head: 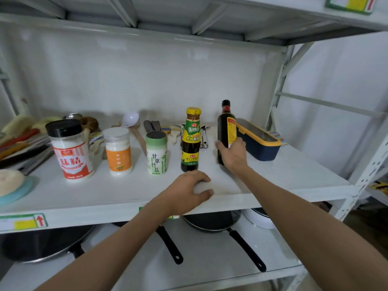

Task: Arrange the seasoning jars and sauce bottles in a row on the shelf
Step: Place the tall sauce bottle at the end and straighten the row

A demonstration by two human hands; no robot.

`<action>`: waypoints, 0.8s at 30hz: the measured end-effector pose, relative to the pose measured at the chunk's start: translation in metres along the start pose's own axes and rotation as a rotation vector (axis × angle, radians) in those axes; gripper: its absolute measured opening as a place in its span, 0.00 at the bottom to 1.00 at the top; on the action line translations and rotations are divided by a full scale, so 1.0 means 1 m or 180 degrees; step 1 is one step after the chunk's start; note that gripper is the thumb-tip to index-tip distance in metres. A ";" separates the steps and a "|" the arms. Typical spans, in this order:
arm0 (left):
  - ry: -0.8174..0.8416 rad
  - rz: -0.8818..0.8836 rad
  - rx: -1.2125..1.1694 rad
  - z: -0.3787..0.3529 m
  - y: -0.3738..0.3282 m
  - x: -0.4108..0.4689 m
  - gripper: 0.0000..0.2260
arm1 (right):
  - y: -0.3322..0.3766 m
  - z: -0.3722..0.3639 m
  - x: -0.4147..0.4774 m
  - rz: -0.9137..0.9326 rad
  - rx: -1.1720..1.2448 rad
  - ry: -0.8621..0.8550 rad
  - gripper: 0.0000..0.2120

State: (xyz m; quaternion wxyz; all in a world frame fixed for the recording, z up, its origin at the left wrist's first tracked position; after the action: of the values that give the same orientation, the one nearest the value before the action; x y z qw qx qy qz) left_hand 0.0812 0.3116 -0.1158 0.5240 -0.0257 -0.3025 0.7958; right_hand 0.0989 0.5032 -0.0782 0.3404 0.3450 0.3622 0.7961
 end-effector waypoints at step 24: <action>-0.0108 0.0067 0.0078 0.002 -0.003 -0.001 0.17 | -0.008 0.020 -0.049 0.0460 0.0955 0.0186 0.40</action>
State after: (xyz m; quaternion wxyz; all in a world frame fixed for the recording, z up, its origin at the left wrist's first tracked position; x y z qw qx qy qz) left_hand 0.0834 0.3106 -0.1136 0.5106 -0.0090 -0.3014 0.8052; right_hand 0.1432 0.4749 -0.0896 0.2162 0.3939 0.4611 0.7652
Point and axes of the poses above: each hand's wrist, its own x-axis towards the middle knuckle, its own z-axis out of the back of the hand, y = z × x, the point moved 8 cm from there along x, towards the middle knuckle, and after that the axes turned 2 degrees about x, right-handed, at the moved point
